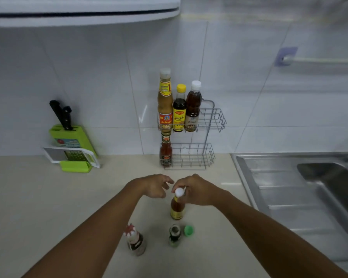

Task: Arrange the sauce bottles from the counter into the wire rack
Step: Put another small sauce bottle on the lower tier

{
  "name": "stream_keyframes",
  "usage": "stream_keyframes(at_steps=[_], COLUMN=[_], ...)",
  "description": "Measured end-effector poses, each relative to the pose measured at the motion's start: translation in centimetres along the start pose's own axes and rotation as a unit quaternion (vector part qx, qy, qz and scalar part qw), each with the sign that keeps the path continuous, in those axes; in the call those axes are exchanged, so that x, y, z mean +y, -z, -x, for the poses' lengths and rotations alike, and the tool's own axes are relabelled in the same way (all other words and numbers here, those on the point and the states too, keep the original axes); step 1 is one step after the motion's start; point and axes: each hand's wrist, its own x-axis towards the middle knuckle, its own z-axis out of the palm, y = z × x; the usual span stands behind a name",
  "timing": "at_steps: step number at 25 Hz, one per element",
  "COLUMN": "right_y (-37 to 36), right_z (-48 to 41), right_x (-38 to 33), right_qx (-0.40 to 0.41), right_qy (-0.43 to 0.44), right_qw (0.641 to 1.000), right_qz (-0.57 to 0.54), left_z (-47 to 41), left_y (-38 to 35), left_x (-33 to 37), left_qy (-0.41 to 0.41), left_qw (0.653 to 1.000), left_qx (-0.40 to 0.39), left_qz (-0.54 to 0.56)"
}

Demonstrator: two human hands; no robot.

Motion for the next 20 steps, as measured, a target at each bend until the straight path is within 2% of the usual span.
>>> stream_keyframes(at_steps=[2, 4, 6, 8, 10, 13, 15, 16, 17, 18, 19, 20], right_y=[0.1, 1.5, 3.9, 7.0, 9.8, 12.4, 13.2, 13.2, 13.1, 12.7, 12.1, 11.5], right_z=[0.7, 1.4, 1.9, 2.2, 2.4, 2.2, 1.9, 1.8, 1.8, 1.8, 1.5, 1.2], right_x=[-0.4, -1.5, -3.1, -5.2, -6.8, -8.3, -8.8, -8.7, -8.4, -8.1, -7.5, -7.0], right_qx=[0.063, 0.124, 0.165, 0.180, 0.212, 0.242, 0.221, 0.211, 0.208, 0.217, 0.232, 0.244], right_qy=[-0.017, -0.054, -0.063, -0.046, 0.008, 0.098, 0.110, 0.098, 0.073, 0.032, -0.030, -0.109], right_qw=[0.997, 0.982, 0.955, 0.937, 0.955, 0.965, 0.961, 0.963, 0.966, 0.969, 0.969, 0.964], right_qz=[-0.029, -0.129, -0.240, -0.296, -0.209, 0.030, 0.123, 0.139, 0.137, 0.117, 0.073, -0.005], left_z=[0.5, 1.4, 2.7, 4.0, 5.1, 6.3, 6.7, 6.7, 6.6, 6.5, 6.1, 5.6], left_y=[-1.1, -2.1, -2.3, -1.6, -0.2, 1.5, 1.9, 1.8, 1.6, 1.2, 0.9, 0.5], left_x=[-0.2, -0.1, 0.8, 2.3, 4.2, 6.7, 7.7, 8.1, 8.4, 8.6, 8.7, 8.7], left_qy=[-0.008, -0.049, -0.109, -0.143, -0.161, -0.197, -0.214, -0.210, -0.195, -0.162, -0.117, -0.073], left_qw=[1.000, 0.991, 0.960, 0.928, 0.922, 0.936, 0.929, 0.928, 0.933, 0.943, 0.942, 0.912], left_qx=[0.018, 0.075, 0.157, 0.221, 0.234, 0.138, 0.089, 0.093, 0.128, 0.201, 0.306, 0.393], left_qz=[0.007, 0.096, 0.202, 0.263, 0.261, 0.257, 0.289, 0.293, 0.275, 0.209, 0.076, -0.093])
